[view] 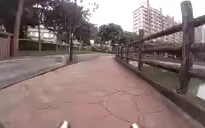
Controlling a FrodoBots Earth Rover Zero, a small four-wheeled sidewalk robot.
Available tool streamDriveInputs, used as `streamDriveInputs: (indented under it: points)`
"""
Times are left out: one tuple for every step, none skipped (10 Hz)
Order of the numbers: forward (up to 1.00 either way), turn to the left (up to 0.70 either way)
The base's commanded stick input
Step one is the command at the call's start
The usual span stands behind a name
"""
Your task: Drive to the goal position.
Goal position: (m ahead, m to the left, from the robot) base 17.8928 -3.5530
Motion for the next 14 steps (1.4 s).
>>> streamDriveInputs:
  points:
    - [0.7,0.0]
    - [0.7,0.0]
    - [0.7,0.0]
    - [0.7,0.0]
    - [0.7,0.0]
    - [0.7,0.0]
    - [0.7,0.0]
    - [0.7,0.0]
    - [0.7,0.0]
    - [0.7,0.0]
    - [0.7,0.0]
    - [0.7,0.0]
    - [0.7,0.0]
    - [0.7,0.0]
